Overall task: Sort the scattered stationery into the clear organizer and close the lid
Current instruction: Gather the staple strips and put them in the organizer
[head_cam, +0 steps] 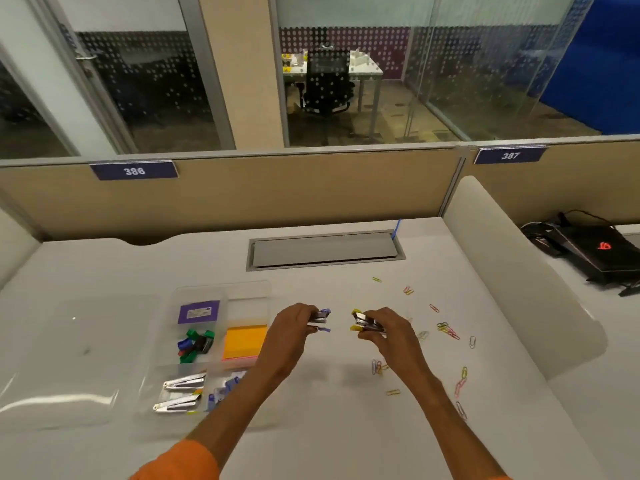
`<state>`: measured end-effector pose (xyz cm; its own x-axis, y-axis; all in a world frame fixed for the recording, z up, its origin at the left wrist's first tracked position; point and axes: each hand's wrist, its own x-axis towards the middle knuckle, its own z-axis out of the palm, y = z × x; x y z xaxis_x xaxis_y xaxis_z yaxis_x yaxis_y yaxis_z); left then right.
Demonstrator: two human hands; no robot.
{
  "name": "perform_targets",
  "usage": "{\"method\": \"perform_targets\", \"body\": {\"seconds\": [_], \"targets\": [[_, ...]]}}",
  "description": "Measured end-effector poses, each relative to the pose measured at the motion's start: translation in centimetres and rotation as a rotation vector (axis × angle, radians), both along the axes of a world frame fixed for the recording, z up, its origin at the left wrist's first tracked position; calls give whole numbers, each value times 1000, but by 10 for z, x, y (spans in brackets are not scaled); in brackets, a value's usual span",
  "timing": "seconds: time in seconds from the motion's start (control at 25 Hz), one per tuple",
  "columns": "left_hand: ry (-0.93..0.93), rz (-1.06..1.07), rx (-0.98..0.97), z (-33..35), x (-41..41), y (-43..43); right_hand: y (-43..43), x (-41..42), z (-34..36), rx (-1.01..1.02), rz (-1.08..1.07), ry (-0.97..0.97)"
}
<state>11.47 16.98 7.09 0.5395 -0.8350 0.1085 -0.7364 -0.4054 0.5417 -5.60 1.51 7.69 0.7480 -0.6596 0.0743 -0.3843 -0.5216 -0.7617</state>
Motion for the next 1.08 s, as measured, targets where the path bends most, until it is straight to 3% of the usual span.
{"method": "perform_targets", "body": {"seconds": [0.56, 0.76, 0.92, 1.08], "targets": [[26, 261, 182, -29, 78, 226, 164, 102, -16, 58, 261, 106], [-186, 134, 361, -42, 100, 252, 199, 124, -16, 28, 263, 142], [-358, 17, 389, -53, 111, 248, 210, 129, -15, 2, 241, 180], [-426, -44, 463, -56, 117, 240, 214, 130, -13, -20, 207, 207]]}}
